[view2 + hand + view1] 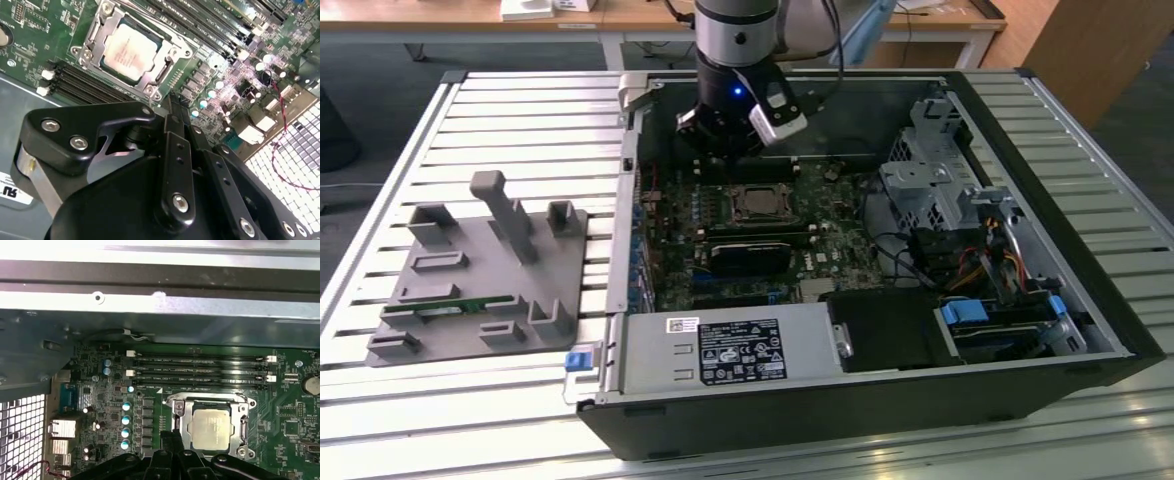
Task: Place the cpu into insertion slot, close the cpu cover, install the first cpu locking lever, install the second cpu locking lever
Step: 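Install the first cpu locking lever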
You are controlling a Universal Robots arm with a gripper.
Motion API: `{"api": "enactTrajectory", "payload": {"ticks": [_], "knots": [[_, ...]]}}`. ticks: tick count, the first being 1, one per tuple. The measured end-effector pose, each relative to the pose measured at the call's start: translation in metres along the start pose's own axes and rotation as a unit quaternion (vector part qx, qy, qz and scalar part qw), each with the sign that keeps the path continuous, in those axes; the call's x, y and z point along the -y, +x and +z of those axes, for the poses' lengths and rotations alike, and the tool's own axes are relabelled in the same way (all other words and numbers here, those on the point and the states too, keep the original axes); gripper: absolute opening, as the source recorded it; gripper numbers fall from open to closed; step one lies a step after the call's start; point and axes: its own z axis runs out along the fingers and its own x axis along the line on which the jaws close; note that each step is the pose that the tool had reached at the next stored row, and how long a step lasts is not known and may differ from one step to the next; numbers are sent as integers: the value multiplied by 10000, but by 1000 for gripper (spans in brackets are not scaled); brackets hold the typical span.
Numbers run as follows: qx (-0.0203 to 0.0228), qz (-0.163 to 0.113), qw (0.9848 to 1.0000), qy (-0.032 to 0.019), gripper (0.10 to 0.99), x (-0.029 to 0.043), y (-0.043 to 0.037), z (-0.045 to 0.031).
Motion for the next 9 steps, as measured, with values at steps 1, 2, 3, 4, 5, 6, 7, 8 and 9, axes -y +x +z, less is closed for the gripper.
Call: {"api": "enactTrajectory", "payload": {"ticks": [1,2,3,4,5,6,7,8,9], "knots": [[0,0,10000,0,106,-2,11,1],[0,0,10000,0,106,-3,23,2],[0,0,10000,-1,106,-5,37,4],[0,0,10000,-3,106,-8,59,8],[0,0,10000,-9,106,-11,72,11],[0,0,10000,-15,106,-18,86,14],[0,0,10000,-17,106,-27,98,17],[0,0,10000,-20,106,-36,107,20],[0,0,10000,-21,106,-48,115,23]]}}
